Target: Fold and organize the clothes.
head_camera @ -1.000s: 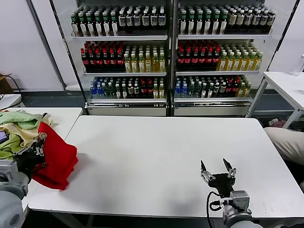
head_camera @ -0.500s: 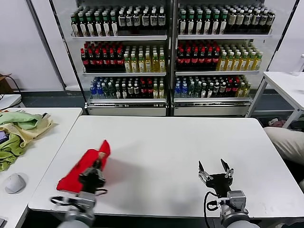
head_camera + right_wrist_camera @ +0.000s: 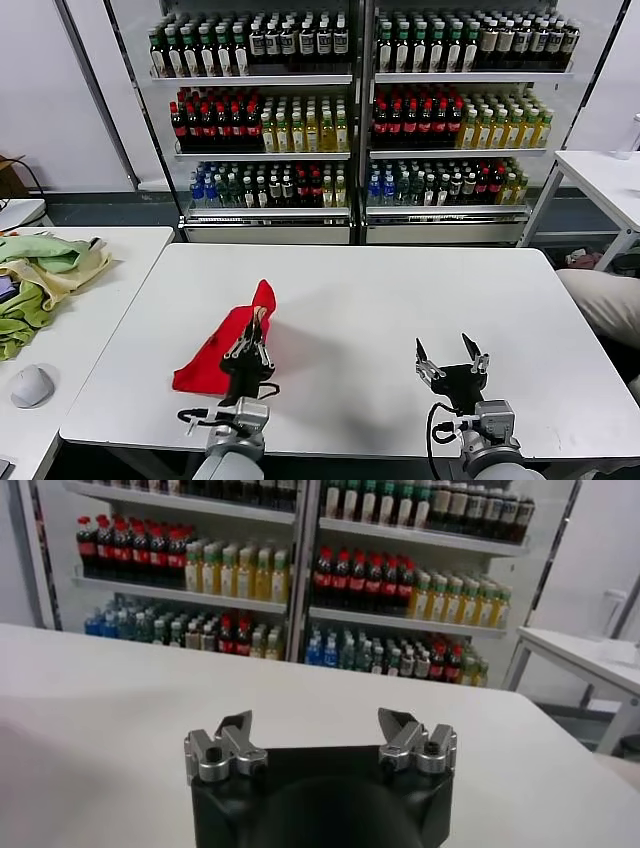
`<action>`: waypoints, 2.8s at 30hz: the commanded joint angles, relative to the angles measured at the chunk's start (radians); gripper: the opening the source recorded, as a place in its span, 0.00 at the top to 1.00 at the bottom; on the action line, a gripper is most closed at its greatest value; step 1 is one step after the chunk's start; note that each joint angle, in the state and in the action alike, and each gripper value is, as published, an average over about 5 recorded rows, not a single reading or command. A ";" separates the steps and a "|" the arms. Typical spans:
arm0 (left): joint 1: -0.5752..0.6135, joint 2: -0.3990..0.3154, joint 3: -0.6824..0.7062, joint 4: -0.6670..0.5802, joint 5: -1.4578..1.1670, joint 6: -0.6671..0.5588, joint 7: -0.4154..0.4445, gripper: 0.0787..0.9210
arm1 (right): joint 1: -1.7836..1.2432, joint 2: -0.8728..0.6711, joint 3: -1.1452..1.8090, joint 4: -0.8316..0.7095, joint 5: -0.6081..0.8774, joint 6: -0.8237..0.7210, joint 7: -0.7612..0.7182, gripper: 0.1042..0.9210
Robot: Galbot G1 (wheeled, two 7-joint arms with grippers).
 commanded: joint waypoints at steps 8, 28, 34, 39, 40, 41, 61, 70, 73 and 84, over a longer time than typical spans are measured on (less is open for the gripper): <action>-0.179 -0.091 0.029 0.009 -0.581 0.003 -0.058 0.78 | 0.011 -0.002 0.006 -0.011 -0.001 -0.001 -0.002 0.12; -0.062 0.216 -0.564 0.045 -0.441 -0.294 0.286 0.14 | 0.191 0.037 -0.300 -0.164 0.246 -0.017 -0.052 0.12; -0.033 0.177 -0.491 0.044 -0.377 -0.462 0.372 0.12 | 0.287 0.091 -0.429 -0.265 0.353 -0.054 0.007 0.12; -0.052 0.152 -0.462 0.042 -0.376 -0.493 0.402 0.12 | 0.327 0.112 -0.433 -0.356 0.408 -0.060 0.044 0.12; -0.051 0.152 -0.462 0.044 -0.376 -0.497 0.406 0.12 | 0.330 0.115 -0.433 -0.367 0.412 -0.060 0.046 0.12; -0.049 0.151 -0.463 0.047 -0.376 -0.501 0.408 0.12 | 0.332 0.119 -0.433 -0.377 0.416 -0.060 0.048 0.12; -0.057 0.120 -0.442 0.089 -0.352 -0.572 0.420 0.12 | 0.310 0.121 -0.416 -0.363 0.490 -0.022 0.065 0.54; -0.056 0.124 -0.442 0.127 -0.238 -0.612 0.384 0.12 | 0.287 -0.073 -0.214 -0.197 0.308 -0.108 -0.153 0.85; -0.060 0.120 -0.434 0.137 -0.208 -0.639 0.386 0.12 | 0.301 -0.174 -0.085 -0.240 0.193 -0.090 -0.318 0.93; -0.078 0.100 -0.412 0.157 -0.171 -0.660 0.393 0.12 | 0.491 -0.228 -0.009 -0.454 0.072 -0.029 -0.628 0.97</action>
